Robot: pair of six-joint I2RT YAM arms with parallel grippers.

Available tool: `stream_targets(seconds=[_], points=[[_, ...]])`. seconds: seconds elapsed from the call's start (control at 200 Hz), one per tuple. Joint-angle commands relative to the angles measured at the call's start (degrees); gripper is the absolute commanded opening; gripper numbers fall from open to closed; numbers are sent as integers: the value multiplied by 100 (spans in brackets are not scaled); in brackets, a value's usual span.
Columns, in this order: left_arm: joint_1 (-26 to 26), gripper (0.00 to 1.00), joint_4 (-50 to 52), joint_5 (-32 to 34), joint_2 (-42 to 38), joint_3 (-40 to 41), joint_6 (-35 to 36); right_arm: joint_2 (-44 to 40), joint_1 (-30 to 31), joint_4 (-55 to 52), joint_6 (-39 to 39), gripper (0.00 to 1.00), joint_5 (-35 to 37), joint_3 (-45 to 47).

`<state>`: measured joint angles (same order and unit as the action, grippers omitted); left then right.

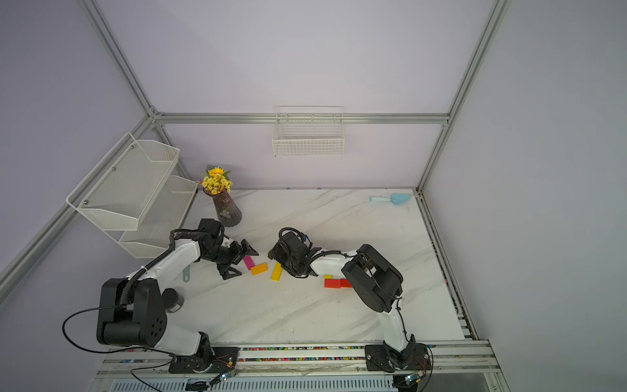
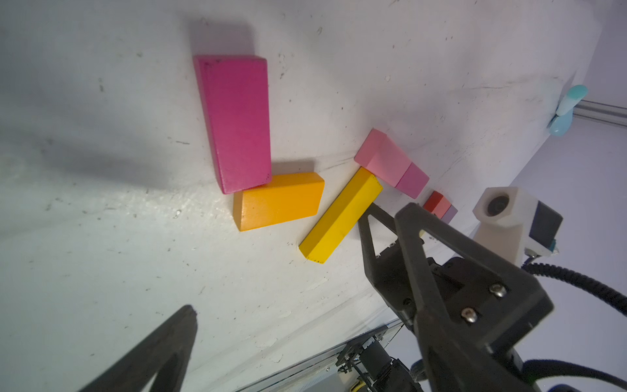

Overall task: Assemble the letter c with building blocks
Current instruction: Assemble the building block at the center of the board.

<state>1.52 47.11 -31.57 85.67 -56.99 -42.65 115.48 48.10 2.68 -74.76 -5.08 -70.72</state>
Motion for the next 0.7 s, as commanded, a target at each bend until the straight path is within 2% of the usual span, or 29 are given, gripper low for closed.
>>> stream_targets(seconds=[0.0,0.695], points=[[-35,100,-132,-182,-15,-102,-39,163,-31,-48,-30,90,-94,-80],[-37,100,-222,-200,-136,-22,-147,170,-99,4,-18,89,-238,-35]])
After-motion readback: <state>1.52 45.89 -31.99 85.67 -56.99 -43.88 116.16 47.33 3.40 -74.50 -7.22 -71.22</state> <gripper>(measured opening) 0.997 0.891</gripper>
